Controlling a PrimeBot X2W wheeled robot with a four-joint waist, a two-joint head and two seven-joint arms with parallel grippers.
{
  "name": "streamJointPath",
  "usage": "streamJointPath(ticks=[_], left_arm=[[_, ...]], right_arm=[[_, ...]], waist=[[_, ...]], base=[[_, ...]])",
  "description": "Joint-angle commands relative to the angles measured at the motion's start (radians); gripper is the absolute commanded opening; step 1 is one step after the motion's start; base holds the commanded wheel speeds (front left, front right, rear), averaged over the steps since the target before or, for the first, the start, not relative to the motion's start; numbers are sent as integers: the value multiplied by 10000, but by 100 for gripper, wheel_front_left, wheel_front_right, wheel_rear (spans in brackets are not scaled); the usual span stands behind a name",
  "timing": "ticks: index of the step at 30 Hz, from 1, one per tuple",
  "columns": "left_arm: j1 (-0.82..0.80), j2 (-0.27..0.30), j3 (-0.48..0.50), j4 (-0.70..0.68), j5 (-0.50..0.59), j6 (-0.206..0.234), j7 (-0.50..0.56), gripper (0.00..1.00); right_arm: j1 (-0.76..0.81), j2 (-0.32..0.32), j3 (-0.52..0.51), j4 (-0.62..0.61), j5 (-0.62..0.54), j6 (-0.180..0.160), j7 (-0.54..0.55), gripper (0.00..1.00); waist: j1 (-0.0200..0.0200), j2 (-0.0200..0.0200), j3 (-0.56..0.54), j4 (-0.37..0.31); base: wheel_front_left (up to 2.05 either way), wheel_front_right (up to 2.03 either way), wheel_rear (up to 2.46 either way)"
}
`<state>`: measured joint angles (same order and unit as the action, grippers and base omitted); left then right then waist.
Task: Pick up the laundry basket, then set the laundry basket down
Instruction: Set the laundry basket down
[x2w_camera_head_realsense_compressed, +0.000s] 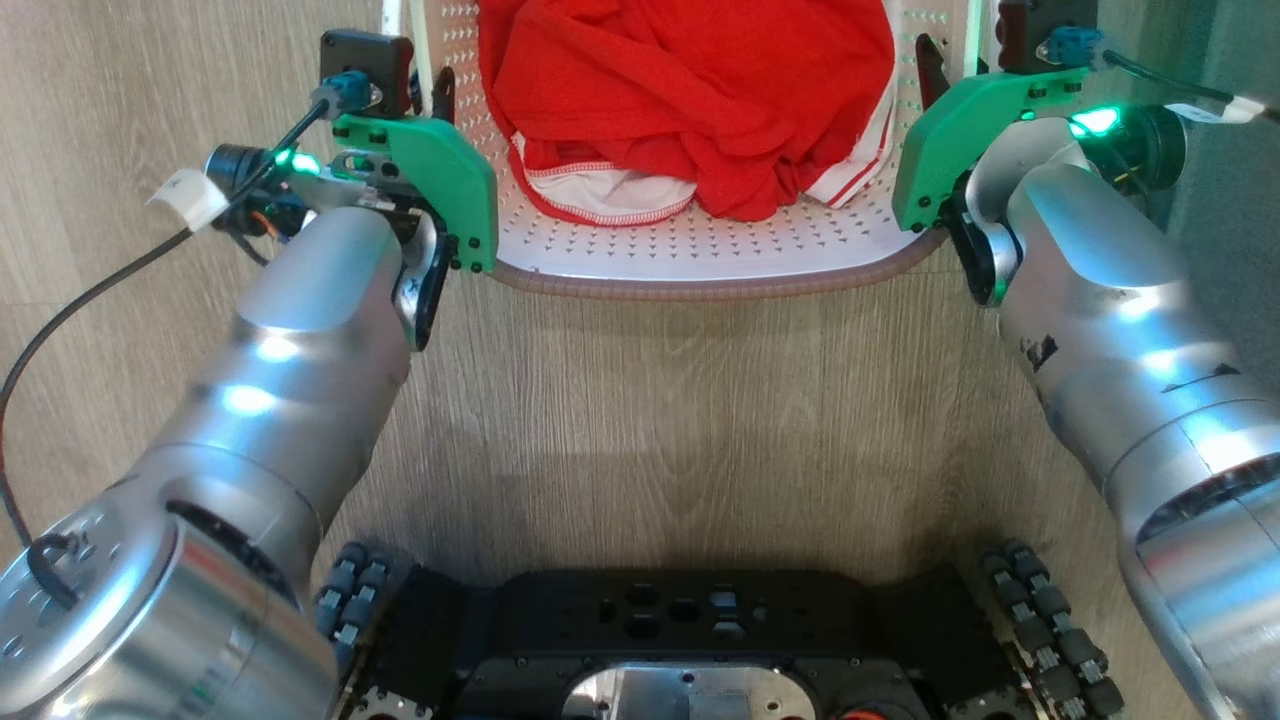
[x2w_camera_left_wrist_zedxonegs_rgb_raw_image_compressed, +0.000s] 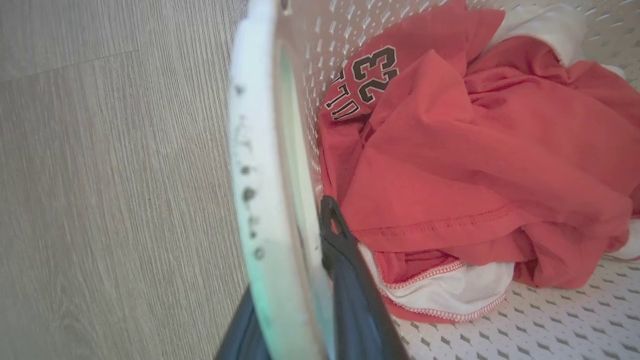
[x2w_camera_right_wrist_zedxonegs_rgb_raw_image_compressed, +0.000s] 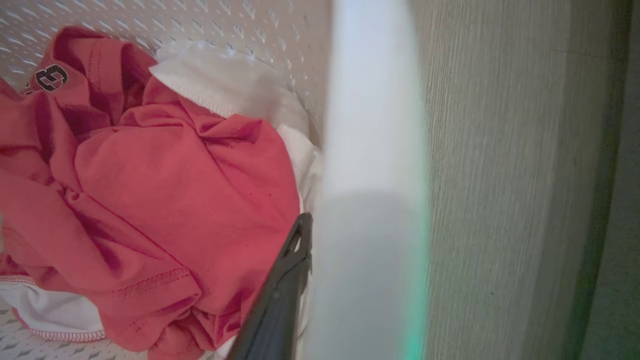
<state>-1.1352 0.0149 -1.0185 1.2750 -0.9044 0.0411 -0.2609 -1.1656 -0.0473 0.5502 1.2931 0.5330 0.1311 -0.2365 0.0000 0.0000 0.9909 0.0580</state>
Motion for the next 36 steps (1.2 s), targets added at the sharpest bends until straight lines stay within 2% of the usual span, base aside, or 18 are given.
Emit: streamJointPath(ticks=[1,4,5,6,8,9,10,11,13,14,25,36], left_arm=[[36,403,132,94,198,44,-8,0],[40,402,191,99,212,98,-8,0],[43,402,220,101,210,122,-8,13],[50,403,243,102,210,138,-8,22],[75,403,312,107,180,187,-8,35],[84,402,343,108,168,200,-8,38],[86,403,369,109,168,219,-8,48],[90,406,393,110,172,233,-8,75],[119,414,442,111,179,245,-8,94],[138,418,466,111,182,246,-8,100],[498,630,887,-233,327,321,-9,100],[1400,1143,2205,-1973,1103,558,-9,100]], right_arm=[[362,-30,210,-23,-210,-4,-140,22],[363,-30,245,-23,-210,-4,-156,40],[357,-30,254,-23,-213,-4,-163,48],[353,-30,261,-23,-212,-4,-169,76],[340,-30,269,-23,-211,-4,-182,96],[332,-30,272,-23,-218,-4,-188,100],[321,-30,273,-23,-230,-4,-194,100],[310,-30,265,-23,-242,-4,-200,100],[279,-30,251,-23,-270,-4,-210,100],[264,-30,243,-23,-280,-4,-216,100],[155,-30,-22,-282,-572,-4,-249,100],[720,-30,-1517,-1489,-1909,-4,-251,100]], waist=[[0,0,3,3],[0,0,-8,7],[0,0,-15,7],[0,0,-23,7],[0,0,-43,16],[0,0,-56,21],[0,0,-68,23],[0,0,-80,26],[0,0,-114,29],[0,0,-135,30],[0,0,-684,-73],[0,0,-1967,-282]], base=[[0,0,0],[0,0,0],[0,0,0],[0,0,0],[0,0,0],[0,0,0],[0,0,0],[0,0,0],[0,0,0],[0,0,0],[0,0,0],[0,0,0]])
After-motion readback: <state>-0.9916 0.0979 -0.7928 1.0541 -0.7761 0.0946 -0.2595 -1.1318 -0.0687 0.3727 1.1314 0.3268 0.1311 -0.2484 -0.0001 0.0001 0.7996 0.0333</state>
